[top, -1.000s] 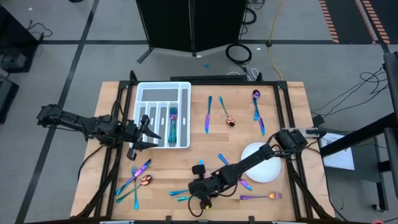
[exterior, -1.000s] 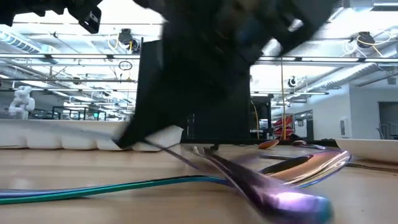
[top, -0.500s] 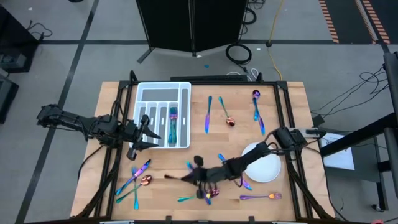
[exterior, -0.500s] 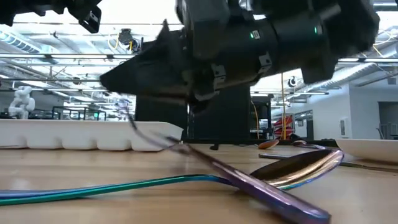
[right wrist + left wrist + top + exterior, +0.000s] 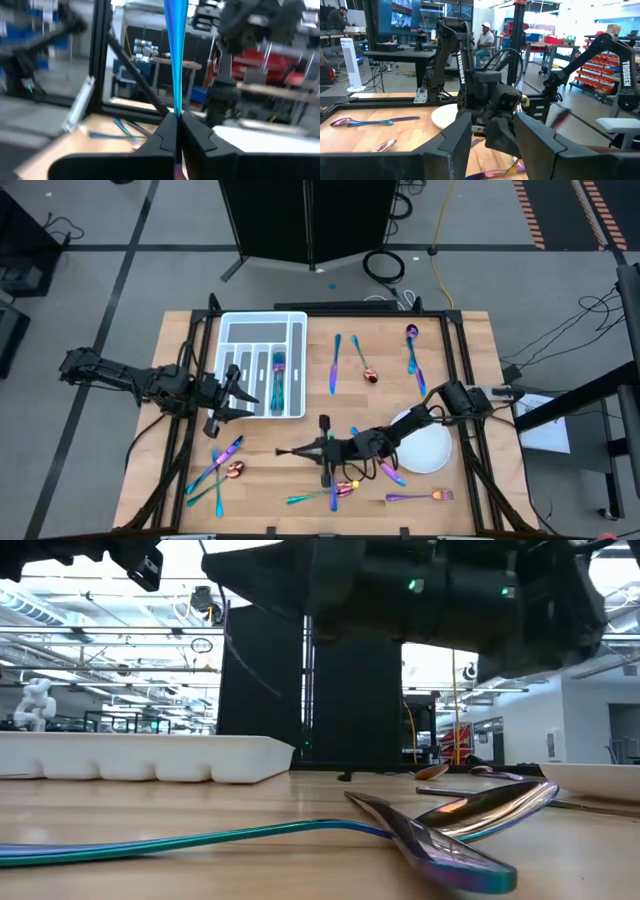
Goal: Sort silverware
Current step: Put the iridescent fork into the white silverware tray
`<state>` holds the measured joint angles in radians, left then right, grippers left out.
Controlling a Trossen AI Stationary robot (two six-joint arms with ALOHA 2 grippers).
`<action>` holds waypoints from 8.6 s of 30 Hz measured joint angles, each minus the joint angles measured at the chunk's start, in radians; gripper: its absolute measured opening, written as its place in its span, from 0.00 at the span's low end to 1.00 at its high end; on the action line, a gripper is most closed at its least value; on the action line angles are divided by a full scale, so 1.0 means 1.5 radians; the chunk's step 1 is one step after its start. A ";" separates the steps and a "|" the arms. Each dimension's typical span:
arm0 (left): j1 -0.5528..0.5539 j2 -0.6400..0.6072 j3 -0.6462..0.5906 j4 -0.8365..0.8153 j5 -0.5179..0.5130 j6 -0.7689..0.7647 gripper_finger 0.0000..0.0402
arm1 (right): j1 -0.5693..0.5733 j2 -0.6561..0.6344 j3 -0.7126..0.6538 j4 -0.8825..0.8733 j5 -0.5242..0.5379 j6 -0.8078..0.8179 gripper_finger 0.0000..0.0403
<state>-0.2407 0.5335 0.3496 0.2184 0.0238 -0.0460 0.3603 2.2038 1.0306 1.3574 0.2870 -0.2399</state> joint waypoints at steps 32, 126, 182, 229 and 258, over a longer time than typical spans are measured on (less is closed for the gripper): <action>0.000 -0.049 0.001 -0.180 -0.278 -0.031 0.38 | -0.382 -0.174 0.331 -1.032 -0.389 -0.795 0.00; -0.146 0.041 0.011 -0.398 0.057 -0.581 0.38 | -0.205 -0.003 0.576 -1.519 -0.405 -0.039 0.27; -0.451 0.673 0.264 -0.650 0.068 0.093 0.32 | -0.121 -0.003 0.528 -1.341 -0.402 -0.007 0.27; -0.429 0.673 0.375 -0.995 -0.085 0.183 0.01 | -0.123 -0.003 0.528 -1.342 -0.402 -0.017 0.27; -0.428 0.668 0.379 -0.735 -0.107 0.084 0.01 | -0.123 -0.003 0.528 -1.347 -0.400 -0.005 0.27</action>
<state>-0.8827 1.5348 0.9184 -0.8846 -0.1361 0.0807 0.1761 2.1994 1.8233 -0.6632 -0.3132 -0.2473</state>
